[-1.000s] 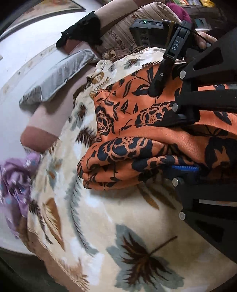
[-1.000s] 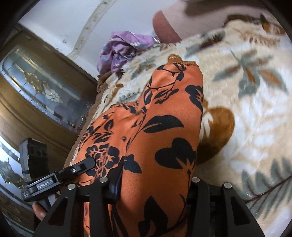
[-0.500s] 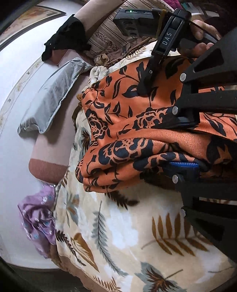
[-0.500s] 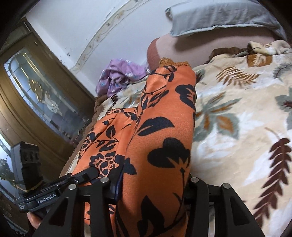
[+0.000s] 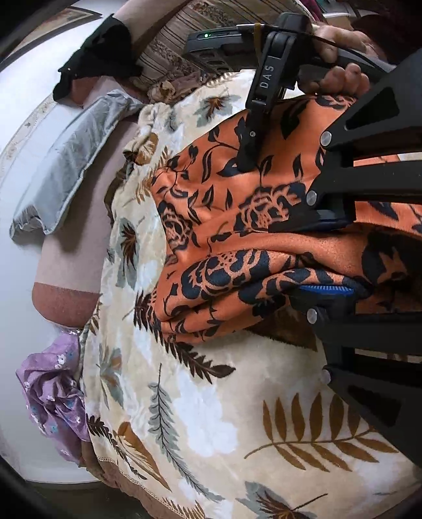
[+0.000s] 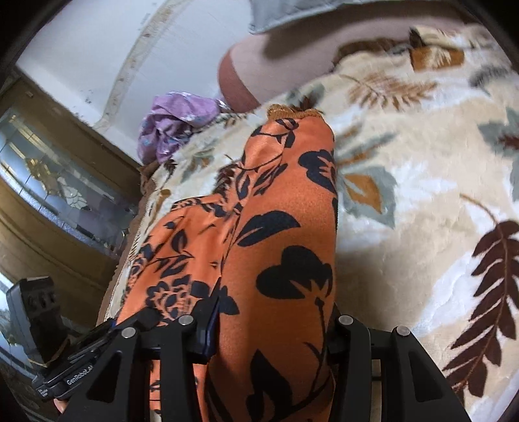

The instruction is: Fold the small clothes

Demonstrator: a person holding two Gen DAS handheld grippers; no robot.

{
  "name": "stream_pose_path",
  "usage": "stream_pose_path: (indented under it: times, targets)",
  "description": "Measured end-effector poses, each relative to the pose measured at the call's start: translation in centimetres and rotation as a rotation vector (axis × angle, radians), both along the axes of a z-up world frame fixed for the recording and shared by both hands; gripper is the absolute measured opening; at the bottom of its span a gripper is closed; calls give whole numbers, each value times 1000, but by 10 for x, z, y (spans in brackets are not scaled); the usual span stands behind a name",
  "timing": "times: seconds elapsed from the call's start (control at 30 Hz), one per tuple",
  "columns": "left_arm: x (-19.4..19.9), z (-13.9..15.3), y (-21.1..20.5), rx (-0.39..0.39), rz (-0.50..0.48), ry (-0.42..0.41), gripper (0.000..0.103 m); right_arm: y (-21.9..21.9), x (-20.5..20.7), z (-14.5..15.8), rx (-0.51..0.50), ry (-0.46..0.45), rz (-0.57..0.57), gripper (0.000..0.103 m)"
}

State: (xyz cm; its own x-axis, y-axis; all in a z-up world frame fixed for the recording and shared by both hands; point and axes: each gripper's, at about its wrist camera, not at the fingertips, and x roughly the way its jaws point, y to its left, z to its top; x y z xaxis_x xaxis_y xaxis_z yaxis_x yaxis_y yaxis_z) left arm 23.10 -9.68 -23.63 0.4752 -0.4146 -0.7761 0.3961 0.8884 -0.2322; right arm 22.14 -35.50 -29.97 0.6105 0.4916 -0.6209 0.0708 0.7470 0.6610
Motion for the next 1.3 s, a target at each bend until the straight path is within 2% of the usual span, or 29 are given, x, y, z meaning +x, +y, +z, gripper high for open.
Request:
stream_pose_path:
  times: [0.07,0.13,0.2,0.33,0.4,0.53,0.63,0.7,0.8,0.9,0.93,1.0,1.07,1.3]
  targets:
    - [1,-5,0,21,8,6,30,-3,1,-6,14,22,-9,49]
    - [2,-8,1,30,17,11,32,-3,1,-6,7,39,-21,56]
    - [0,-9,0,42,17,1,33,-1,-2,-3,-24,49,-34,60]
    - [-5,-6,0,79,27,-11,43,8,-16,13,-129,47,-62,64]
    - [-8,-4,2,102,44,-19,52,13,-25,27,-214,28,-94,64]
    - [-17,7,9,129,71,-57,56,20,-49,61,-378,-57,-175,64]
    - [-26,16,13,154,96,-98,58,28,-77,79,-416,-145,-199,61]
    - [-34,18,15,193,118,-145,61,37,-92,82,-435,-173,-179,60]
    - [-39,10,17,247,145,-156,64,54,-96,72,-452,-137,-111,51]
    - [-34,-14,15,340,151,-135,67,68,-86,47,-487,-37,-57,50]
    - [-34,-16,16,338,151,-137,67,72,-85,45,-520,-35,-51,51]
    - [-36,-10,17,336,157,-142,67,75,-86,52,-542,-40,-55,50]
    - [-39,1,18,332,158,-140,67,71,-93,60,-510,-55,-68,50]
    - [-69,55,35,295,246,-205,70,69,-149,102,-485,-190,-162,51]
